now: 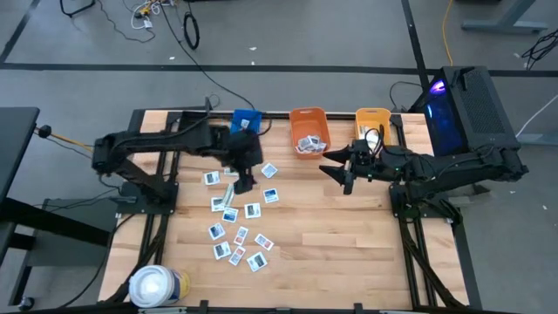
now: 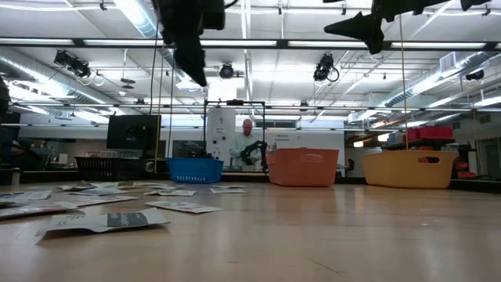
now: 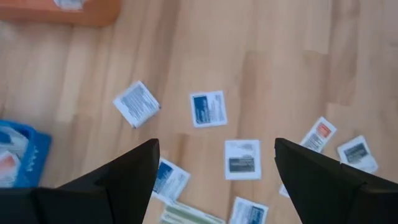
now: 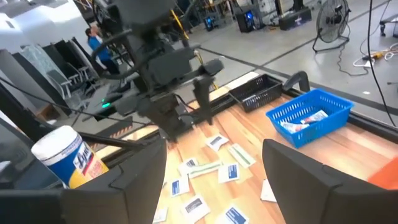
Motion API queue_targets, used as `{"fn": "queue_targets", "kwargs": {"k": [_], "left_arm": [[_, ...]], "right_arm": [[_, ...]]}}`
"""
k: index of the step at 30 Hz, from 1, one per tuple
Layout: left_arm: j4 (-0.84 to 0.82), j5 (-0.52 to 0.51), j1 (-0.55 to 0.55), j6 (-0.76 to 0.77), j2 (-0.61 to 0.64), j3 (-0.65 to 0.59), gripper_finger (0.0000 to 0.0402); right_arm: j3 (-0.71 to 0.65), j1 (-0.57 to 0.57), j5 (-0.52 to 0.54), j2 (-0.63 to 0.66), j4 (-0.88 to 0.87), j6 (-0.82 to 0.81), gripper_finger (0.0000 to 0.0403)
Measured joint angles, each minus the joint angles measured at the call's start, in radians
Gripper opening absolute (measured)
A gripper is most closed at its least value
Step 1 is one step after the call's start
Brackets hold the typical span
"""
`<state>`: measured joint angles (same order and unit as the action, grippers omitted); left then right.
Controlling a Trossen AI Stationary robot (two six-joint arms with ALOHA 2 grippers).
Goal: Pick & Place First Aid Supplies
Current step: Put the towelette pack into the orange bin
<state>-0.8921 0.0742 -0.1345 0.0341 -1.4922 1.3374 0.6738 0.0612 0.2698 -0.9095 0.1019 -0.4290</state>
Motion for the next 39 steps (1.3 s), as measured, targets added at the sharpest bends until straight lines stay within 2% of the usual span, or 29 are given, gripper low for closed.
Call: {"fn": "queue_targets", "kwargs": {"k": [13,20,24,31,39], "left_arm": [[0.023,-0.061,0.259,0.185,0.172,-0.225,0.0323],[0.092,-0.159,0.414,0.33,0.317,-0.422,0.0323],[0.128,-0.178,0.466,0.4,0.392,-0.511,0.0323],[0.138,-0.175,0.561,0.508,0.42,-0.594,0.0323],[0.18,-0.198,0.718,0.638,0.377,-0.601,0.0323]], "right_arm": [[0.0,0.0,0.0,-0.116,0.03,-0.032,0.0267],[0.0,0.0,-0.009,-0.155,0.06,-0.026,0.0267],[0.0,0.001,-0.017,-0.159,0.069,-0.017,0.0267],[0.0,0.001,-0.016,-0.166,0.067,-0.008,0.0267],[0.0,0.001,0.005,-0.167,0.068,-0.008,0.0267]]}}
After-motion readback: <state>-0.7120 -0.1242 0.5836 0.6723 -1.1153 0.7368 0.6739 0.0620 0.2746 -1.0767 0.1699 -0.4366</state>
